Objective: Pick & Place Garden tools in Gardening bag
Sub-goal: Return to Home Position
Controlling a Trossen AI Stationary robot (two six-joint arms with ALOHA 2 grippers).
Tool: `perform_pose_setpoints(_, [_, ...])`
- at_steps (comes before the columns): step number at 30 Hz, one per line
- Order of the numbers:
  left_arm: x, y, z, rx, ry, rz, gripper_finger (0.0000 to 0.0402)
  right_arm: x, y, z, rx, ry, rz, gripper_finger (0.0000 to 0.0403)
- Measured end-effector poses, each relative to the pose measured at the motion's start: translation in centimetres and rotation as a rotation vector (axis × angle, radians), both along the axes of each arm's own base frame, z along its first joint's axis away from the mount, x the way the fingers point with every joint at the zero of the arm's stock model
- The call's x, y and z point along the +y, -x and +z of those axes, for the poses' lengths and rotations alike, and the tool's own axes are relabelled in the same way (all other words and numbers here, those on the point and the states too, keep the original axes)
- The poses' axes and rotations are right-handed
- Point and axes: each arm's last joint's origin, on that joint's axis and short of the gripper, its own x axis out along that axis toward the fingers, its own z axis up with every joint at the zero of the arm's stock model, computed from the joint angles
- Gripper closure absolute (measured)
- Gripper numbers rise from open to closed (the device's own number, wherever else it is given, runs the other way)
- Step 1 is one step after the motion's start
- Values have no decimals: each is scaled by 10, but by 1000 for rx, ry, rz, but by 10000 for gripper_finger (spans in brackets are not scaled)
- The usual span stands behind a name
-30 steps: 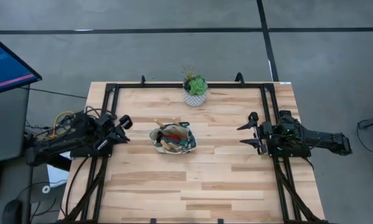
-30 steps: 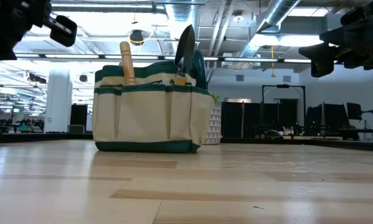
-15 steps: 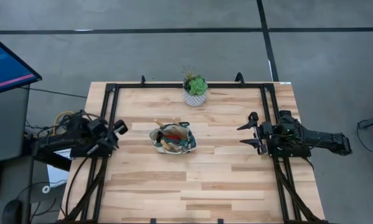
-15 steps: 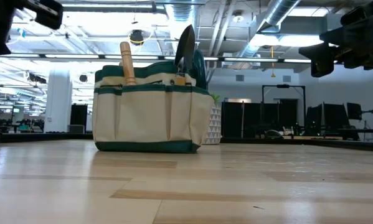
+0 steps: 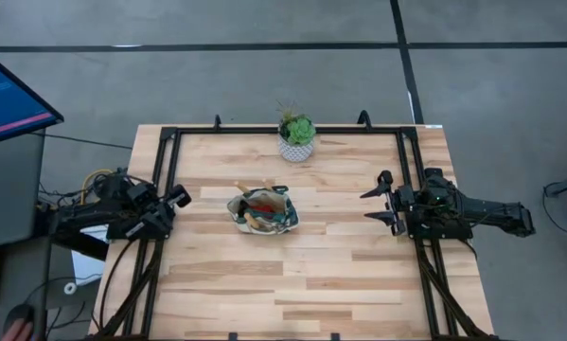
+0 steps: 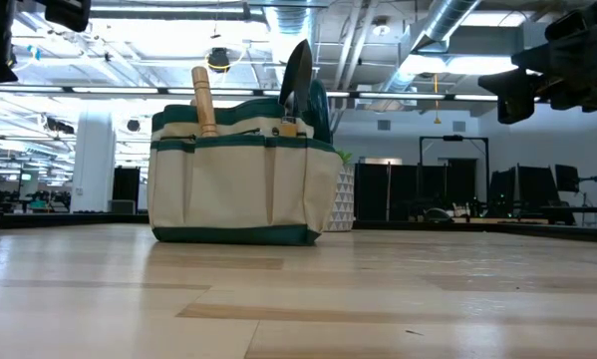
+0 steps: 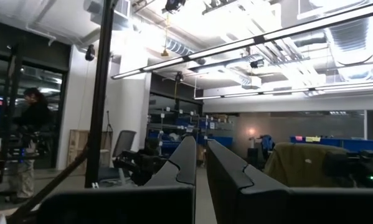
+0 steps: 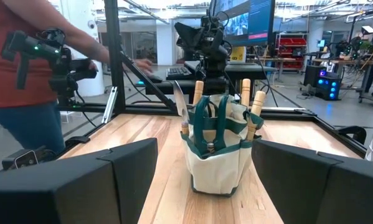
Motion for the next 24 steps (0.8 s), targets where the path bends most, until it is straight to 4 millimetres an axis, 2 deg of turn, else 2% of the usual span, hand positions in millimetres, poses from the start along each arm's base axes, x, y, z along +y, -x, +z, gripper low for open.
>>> perform_pose_setpoints(24, [-1,0,0,0,1,-20,397,0,0,0,0,0,0,149])
